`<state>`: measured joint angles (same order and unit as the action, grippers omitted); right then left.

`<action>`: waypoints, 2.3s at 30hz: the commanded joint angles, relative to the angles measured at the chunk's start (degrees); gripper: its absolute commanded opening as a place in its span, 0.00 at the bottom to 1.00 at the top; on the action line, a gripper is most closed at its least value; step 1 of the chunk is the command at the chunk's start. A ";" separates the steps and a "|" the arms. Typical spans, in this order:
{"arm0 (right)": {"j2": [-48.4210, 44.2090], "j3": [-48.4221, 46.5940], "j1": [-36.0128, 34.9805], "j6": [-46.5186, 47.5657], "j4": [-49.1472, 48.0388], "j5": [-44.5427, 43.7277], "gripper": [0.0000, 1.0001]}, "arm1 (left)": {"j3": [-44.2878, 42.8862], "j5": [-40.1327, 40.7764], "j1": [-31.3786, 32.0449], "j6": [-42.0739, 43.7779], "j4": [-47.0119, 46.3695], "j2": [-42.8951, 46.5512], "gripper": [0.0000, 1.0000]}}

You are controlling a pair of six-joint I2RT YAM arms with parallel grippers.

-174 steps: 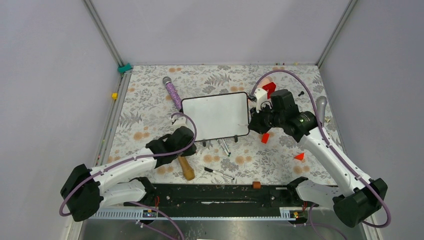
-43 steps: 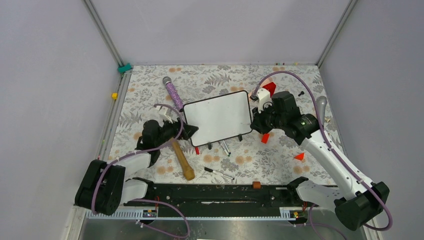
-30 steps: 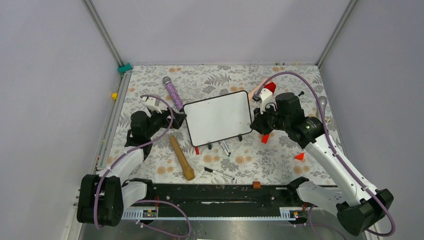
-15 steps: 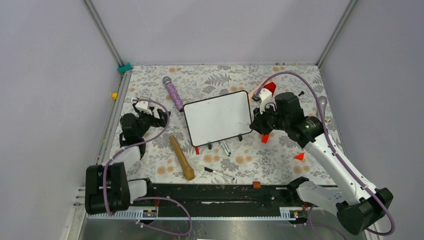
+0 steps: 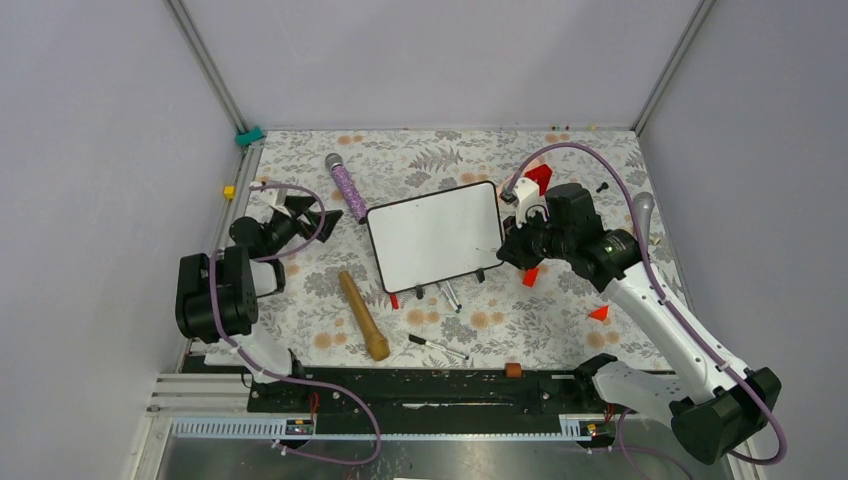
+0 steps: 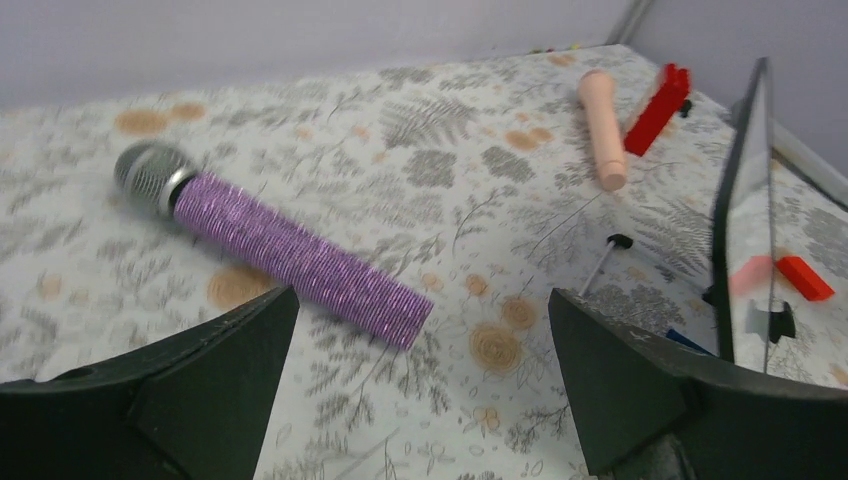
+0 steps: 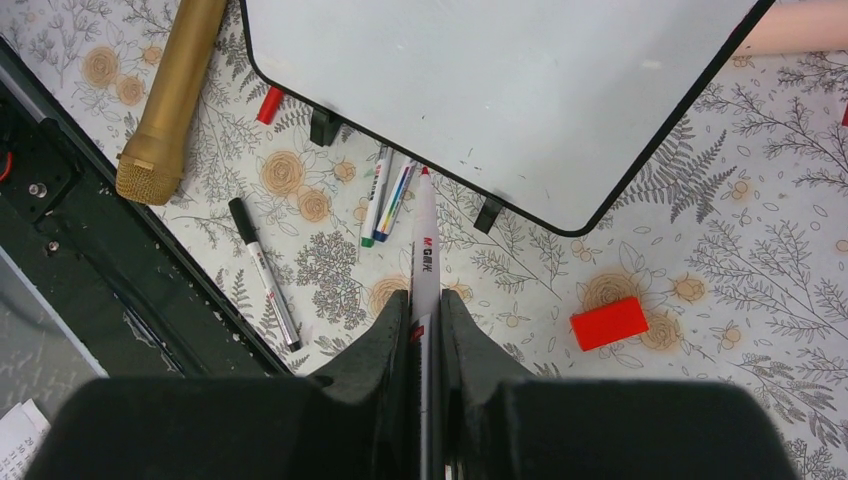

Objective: Write a sentence on the whiteboard
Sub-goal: Adjust the whiteboard on the whiteboard stand.

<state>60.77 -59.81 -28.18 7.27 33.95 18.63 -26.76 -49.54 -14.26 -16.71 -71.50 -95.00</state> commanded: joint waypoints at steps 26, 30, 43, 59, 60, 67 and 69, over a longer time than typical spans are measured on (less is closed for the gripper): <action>-0.50 -0.28 -0.38 0.51 -0.68 0.87 0.00 | -16.15 -41.52 3.78 -8.69 -12.63 -9.19 0.99; -0.73 -0.13 -0.38 0.49 -0.65 0.87 0.00 | -16.84 -41.84 4.20 -9.62 -12.74 -9.62 0.99; -0.75 -0.13 -0.38 0.47 -0.81 1.47 0.00 | -21.11 -40.52 4.42 -15.45 -12.78 -12.74 0.99; -0.69 0.30 -0.38 0.60 -1.79 -1.36 0.00 | -24.45 -40.95 4.99 -19.39 -12.76 -14.68 0.99; -0.57 0.31 -0.38 0.44 -2.14 -1.75 0.00 | -24.75 -41.39 5.07 -19.35 -12.70 -15.09 0.99; 4.92 -4.89 -0.22 -2.00 -1.46 -19.90 0.00 | -23.24 -42.68 5.47 -17.00 -12.71 -13.81 0.99; 7.15 -6.70 -0.07 -1.82 -0.09 -23.77 0.00 | -22.46 -43.15 5.56 -16.07 -12.73 -13.25 0.99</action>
<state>64.23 -61.84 -28.18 5.93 33.28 6.33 -50.48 -88.31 -8.82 -36.10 -81.14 -110.72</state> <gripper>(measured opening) 0.155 0.989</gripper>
